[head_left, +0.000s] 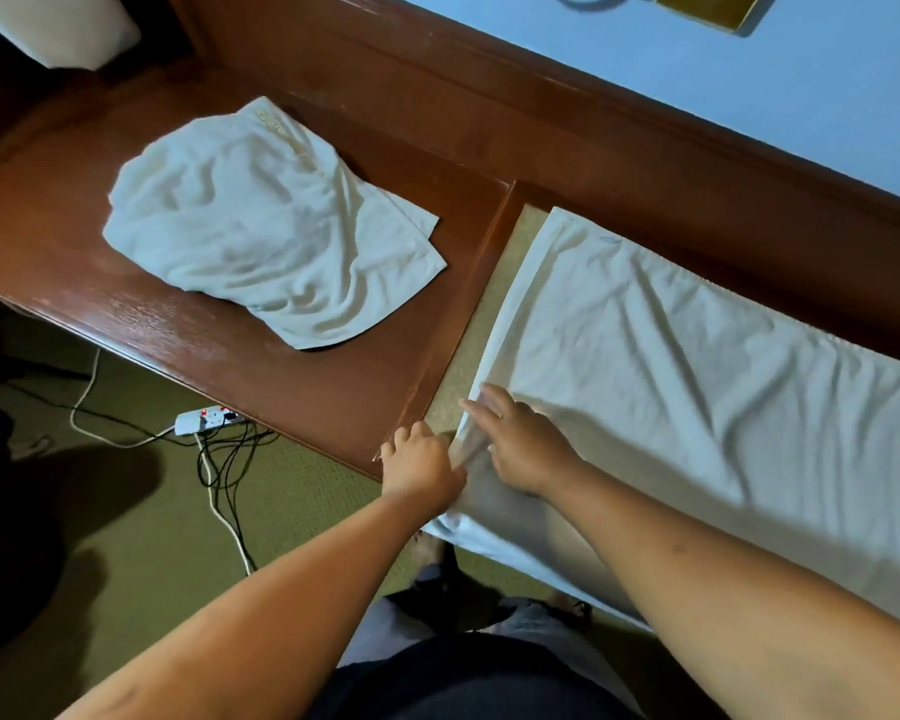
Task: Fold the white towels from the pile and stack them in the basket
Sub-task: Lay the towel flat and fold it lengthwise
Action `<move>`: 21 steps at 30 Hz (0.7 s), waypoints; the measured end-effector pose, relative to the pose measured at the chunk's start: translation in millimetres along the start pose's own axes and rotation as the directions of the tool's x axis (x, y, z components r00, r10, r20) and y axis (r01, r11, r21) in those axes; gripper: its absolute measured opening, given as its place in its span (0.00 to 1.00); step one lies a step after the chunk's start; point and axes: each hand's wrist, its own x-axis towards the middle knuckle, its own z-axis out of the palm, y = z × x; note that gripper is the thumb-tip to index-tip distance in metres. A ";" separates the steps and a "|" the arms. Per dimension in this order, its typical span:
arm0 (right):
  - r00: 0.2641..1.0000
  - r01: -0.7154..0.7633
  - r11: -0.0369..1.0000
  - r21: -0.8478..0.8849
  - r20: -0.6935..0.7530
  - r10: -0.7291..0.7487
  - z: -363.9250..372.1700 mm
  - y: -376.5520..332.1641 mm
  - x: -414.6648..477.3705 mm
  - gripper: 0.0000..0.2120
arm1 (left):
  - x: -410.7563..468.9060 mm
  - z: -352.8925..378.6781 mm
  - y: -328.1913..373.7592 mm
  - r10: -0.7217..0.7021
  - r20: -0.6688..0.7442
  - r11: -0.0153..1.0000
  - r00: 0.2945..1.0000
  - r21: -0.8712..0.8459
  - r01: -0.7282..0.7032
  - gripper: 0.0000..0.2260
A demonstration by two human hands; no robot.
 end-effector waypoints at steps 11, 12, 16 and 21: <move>0.990 0.076 0.938 -0.339 0.137 -0.031 -31.7 16.8 15.9 0.11 | -47.2 27.7 -27.4 0.136 0.092 0.969 0.986 -0.220 -0.113 0.11; 0.992 0.022 0.951 -0.307 0.127 0.018 -31.5 24.8 7.6 0.12 | -49.9 28.8 -20.5 0.148 0.091 0.963 0.985 -0.240 -0.123 0.11; 0.978 -0.182 0.982 -0.053 0.090 0.187 -37.3 67.6 -47.8 0.12 | -67.2 26.4 41.8 0.163 0.012 0.968 0.987 -0.194 -0.157 0.10; 0.936 -0.347 0.900 -0.265 -0.044 0.348 -16.6 141.8 -158.8 0.12 | -113.8 54.7 145.7 0.394 0.301 0.914 0.868 -0.223 -0.338 0.07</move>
